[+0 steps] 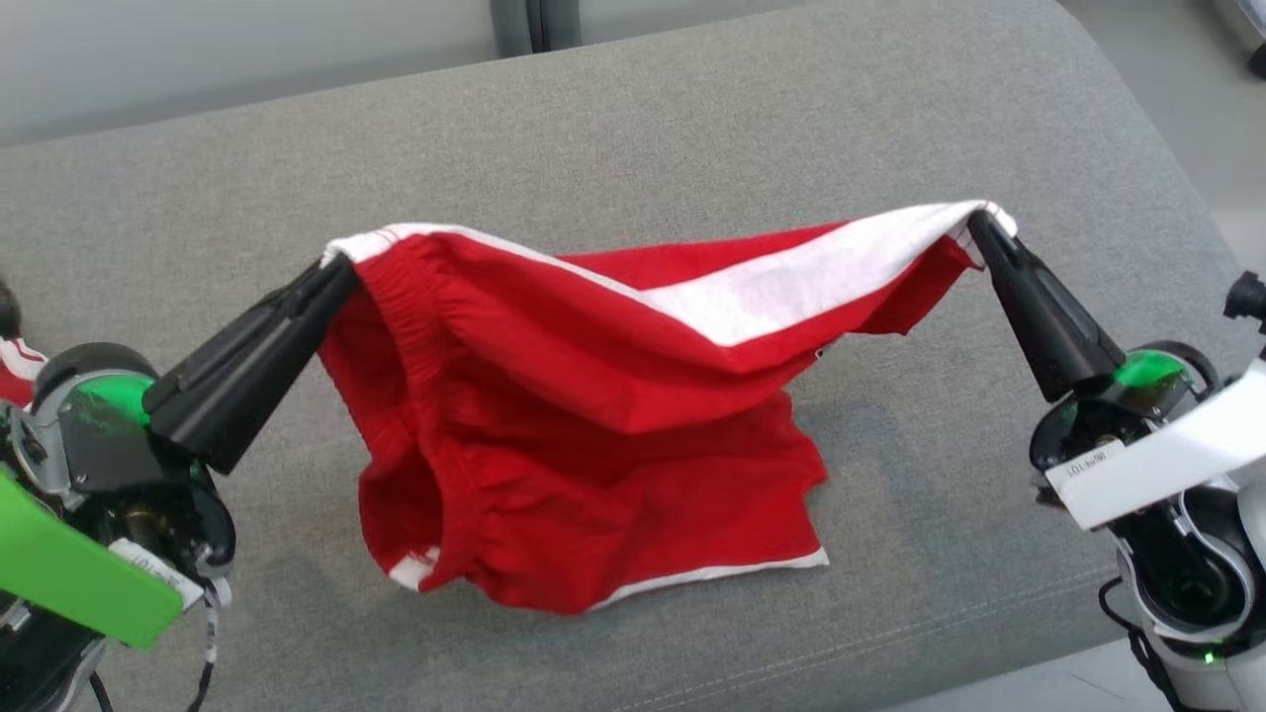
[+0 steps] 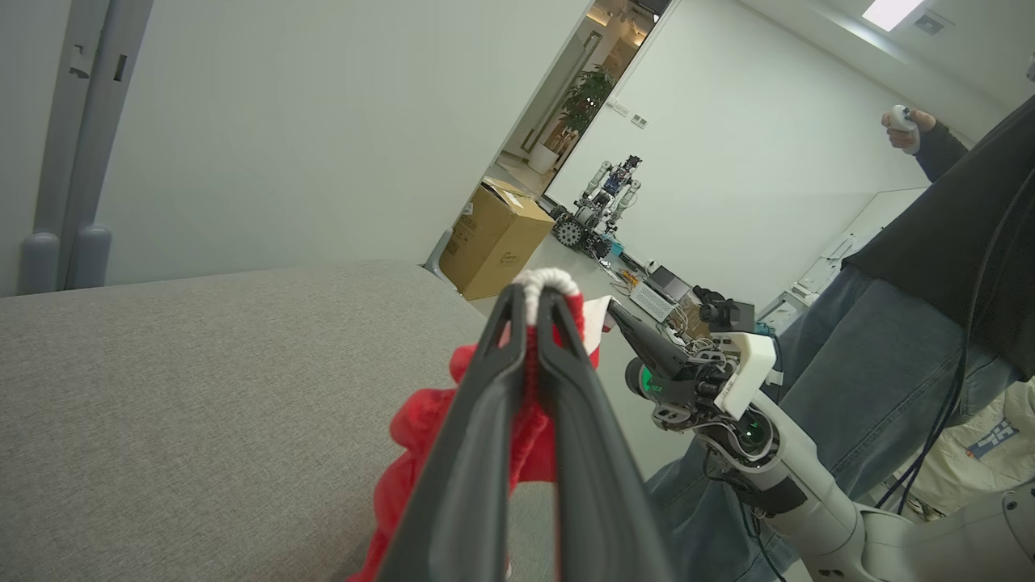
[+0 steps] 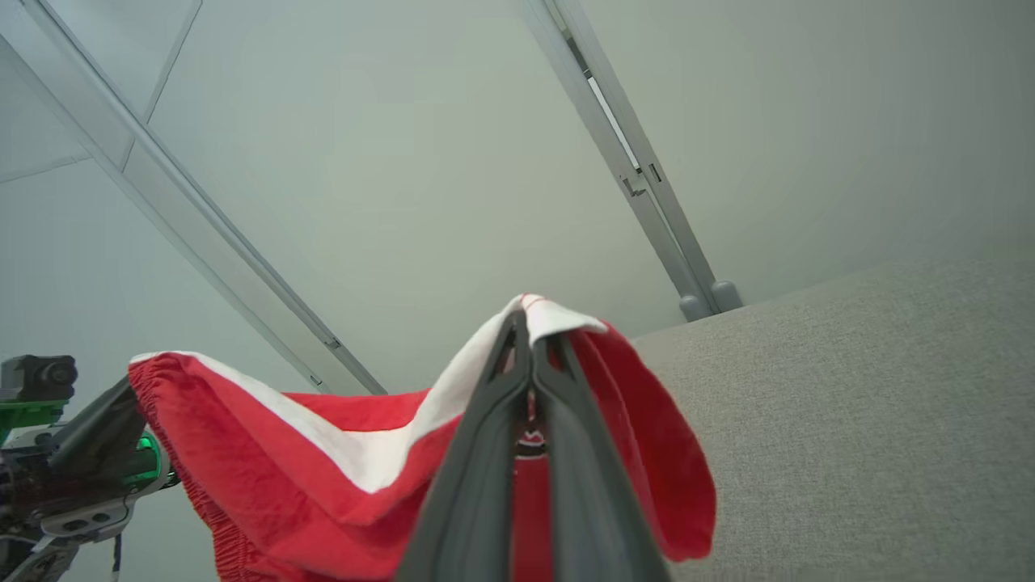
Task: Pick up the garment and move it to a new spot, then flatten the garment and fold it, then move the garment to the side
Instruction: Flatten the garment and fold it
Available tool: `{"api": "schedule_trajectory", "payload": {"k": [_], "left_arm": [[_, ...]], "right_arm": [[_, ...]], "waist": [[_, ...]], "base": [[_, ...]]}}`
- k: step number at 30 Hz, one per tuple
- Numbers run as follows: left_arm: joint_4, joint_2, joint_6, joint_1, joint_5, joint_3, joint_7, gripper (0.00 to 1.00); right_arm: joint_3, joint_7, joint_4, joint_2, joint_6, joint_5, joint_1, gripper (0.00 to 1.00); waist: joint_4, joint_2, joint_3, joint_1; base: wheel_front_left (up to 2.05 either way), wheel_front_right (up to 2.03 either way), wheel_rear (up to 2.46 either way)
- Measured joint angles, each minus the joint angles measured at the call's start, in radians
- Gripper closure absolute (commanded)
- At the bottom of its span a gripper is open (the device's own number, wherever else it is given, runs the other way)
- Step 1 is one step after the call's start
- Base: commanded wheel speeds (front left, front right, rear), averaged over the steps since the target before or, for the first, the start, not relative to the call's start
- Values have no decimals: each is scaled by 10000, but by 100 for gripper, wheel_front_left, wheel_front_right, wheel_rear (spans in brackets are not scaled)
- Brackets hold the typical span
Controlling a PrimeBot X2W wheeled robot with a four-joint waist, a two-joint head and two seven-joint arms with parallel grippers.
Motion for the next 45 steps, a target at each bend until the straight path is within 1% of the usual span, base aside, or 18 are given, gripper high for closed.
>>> {"api": "schedule_trajectory", "payload": {"k": [5,8,11,14,17,19,21,23,25,27,29,30,32,35,36,39,43,45], "left_arm": [[-1039,140,-2,60,-522,-82,314,100],[-1653,414,-2,259,-905,-19,458,100],[-1841,671,-2,246,-1037,288,579,100],[-1670,1020,-4,138,-1053,439,836,100],[-803,1243,-6,-235,-1058,343,1262,100],[-209,1273,2,-583,-1053,121,1572,100],[433,1225,19,-1003,-1034,-267,1948,100],[1175,1120,182,-1561,-545,-589,2219,100],[1854,1051,376,-2453,508,-681,2366,100],[2429,752,577,-3795,1954,-290,1916,100],[2449,523,470,-5507,3643,90,1406,100],[2353,370,426,-6195,4111,278,1143,100],[2010,-88,288,-6788,4351,345,621,100],[1728,-263,-12,-6606,5776,-483,86,100],[1693,-715,-12,-5969,6078,-794,-581,100],[2199,-1264,-6,-4350,6355,-1482,-1528,100],[3352,-1304,-8,-1947,6943,-2784,-2311,100],[3962,-1243,-10,-1224,7225,-3047,-2778,100]], "right_arm": [[-242,196,-1118,-58,84,1103,1070,100],[-775,184,-1994,-201,84,1682,1416,100],[-1394,245,-2472,-451,15,2036,1427,100],[-1868,464,-2408,-566,-324,2449,1315,100],[-2021,817,-1576,-537,-865,2704,577,100],[-1678,1223,-936,-485,-1187,2778,-212,100],[-1197,1501,-222,-81,-1760,2750,-1179,100],[-800,1632,401,426,-2362,2591,-2308,100],[-832,1446,972,1005,-2562,2008,-3737,100],[-1281,892,1218,1647,-2518,1444,-5492,100],[-1801,178,1060,2439,-2359,1404,-7177,100],[-1868,-33,924,2686,-2291,1436,-7799,100],[-1835,-366,738,2899,-2205,1436,-8356,100],[-1471,-441,943,2903,-2205,1427,-7674,100],[-1404,-512,1129,2790,-2207,1444,-6497,100],[-1254,-757,1601,2648,-2207,1636,-4344,100],[-744,-894,2393,2667,-2201,1967,-1596,100],[-508,-1039,2792,2679,-2033,1990,-751,100]], "waist": [[31,0,-269,0],[51,0,-258,0],[76,0,-112,0],[112,0,120,0],[158,0,428,0],[197,0,654,0],[245,0,893,0],[302,0,1139,0],[362,0,1387,0],[421,0,1644,0],[473,0,1904,1],[497,0,2032,0],[532,0,2297,0],[544,0,2707,2],[537,0,2977,1],[510,0,3366,1],[447,0,3711,1],[387,0,3755,1]], "base": [[0,0,0],[0,0,0],[0,0,0],[0,0,0],[0,0,0],[0,0,0],[0,0,0],[0,0,0],[0,0,0],[0,0,0],[0,0,0],[0,0,0],[0,0,0],[0,0,0],[0,0,0],[0,0,0],[0,0,0],[0,0,0]]}}
